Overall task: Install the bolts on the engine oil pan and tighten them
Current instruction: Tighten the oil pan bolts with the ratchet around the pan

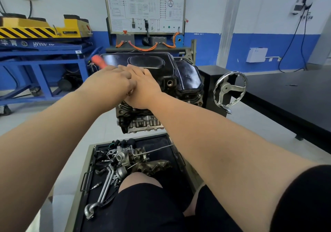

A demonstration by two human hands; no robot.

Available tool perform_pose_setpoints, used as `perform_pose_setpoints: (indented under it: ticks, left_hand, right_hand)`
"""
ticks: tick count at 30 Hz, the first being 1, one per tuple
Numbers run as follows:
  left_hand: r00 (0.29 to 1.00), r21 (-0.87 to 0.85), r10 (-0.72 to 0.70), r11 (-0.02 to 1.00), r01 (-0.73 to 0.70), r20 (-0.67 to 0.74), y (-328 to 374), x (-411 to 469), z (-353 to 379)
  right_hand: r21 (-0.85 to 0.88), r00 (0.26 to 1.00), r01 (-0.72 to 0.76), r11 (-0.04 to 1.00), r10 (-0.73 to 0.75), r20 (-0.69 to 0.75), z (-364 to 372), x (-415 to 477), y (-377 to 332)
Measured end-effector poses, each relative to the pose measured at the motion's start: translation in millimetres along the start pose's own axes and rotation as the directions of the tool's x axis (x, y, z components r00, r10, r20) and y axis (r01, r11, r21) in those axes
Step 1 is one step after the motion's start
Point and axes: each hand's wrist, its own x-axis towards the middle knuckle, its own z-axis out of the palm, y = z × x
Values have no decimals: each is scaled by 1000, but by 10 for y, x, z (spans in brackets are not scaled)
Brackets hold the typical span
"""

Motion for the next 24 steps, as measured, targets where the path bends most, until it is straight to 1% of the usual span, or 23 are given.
perform_pose_setpoints:
  ticks: [2, 3, 4, 5, 6, 8, 9, 11, 13, 14, 15, 16, 17, 18, 19, 20, 21, 22, 24]
  left_hand:
    - [982, -98, -164, 980, 173, 92, 45, 51, -59]
    - [957, -153, -230, 954, 257, 176, 60, 80, -100]
    - [930, -188, -262, 931, 314, 256, 83, 103, -126]
    - [926, -180, -251, 934, 308, 281, 105, 123, -131]
    - [945, -140, -214, 957, 254, 248, 103, 128, -127]
    - [992, -33, -76, 996, 80, 99, 63, 84, -87]
    - [999, -6, -15, 1000, 15, 45, 23, 43, -54]
    - [999, 11, 33, 999, -33, -18, -37, -5, -29]
    - [999, 28, 20, 999, -19, -46, -31, 2, 1]
    - [999, 9, -15, 1000, 15, -36, -21, 21, -1]
    - [997, -21, -78, 997, 78, -5, -18, 43, -7]
    - [984, -59, -164, 984, 168, 69, -19, 66, -16]
    - [956, -101, -244, 960, 262, 165, -12, 84, -32]
    - [925, -155, -297, 928, 338, 237, 3, 104, -52]
    - [901, -211, -318, 898, 386, 294, 25, 128, -76]
    - [896, -256, -304, 884, 392, 323, 50, 149, -97]
    - [903, -252, -266, 899, 359, 337, 69, 172, -126]
    - [916, -219, -223, 927, 306, 334, 69, 179, -164]
    - [959, -98, -107, 986, 137, 263, 33, 156, -207]
  right_hand:
    - [-26, 1000, 19, 999, -18, 22, -3, -5, 7]
    - [-49, 999, 29, 998, -27, 28, 1, -6, 2]
    - [-62, 999, 36, 997, -34, 38, 4, -5, 0]
    - [-61, 998, 38, 997, -35, 47, 5, -7, 2]
    - [-52, 998, 34, 998, -31, 47, 4, -5, 0]
    - [-30, 1000, 14, 999, -13, 26, -5, -7, -18]
    - [-22, 1000, 3, 1000, -3, 15, -8, -12, -30]
    - [-8, 1000, -17, 1000, 17, -11, 1, -16, -39]
    - [1, 999, -30, 1000, 30, -28, -1, -18, -31]
    - [-6, 999, -28, 1000, 28, -23, -3, -15, -24]
    - [-16, 1000, -18, 1000, 18, -11, -1, -8, -21]
    - [-29, 1000, -6, 1000, 6, 2, 6, -4, -28]
    - [-43, 1000, 4, 999, -3, 13, 14, -3, -41]
    - [-55, 1000, 10, 998, -9, 23, 19, -9, -48]
    - [-65, 999, 18, 998, -16, 33, 25, -14, -41]
    - [-68, 999, 29, 997, -26, 39, 30, -22, -25]
    - [-61, 999, 34, 998, -32, 37, 30, -32, -9]
    - [-48, 999, 32, 998, -31, 25, 26, -44, -4]
    - [-15, 1000, 15, 1000, -15, -4, 12, -45, -12]
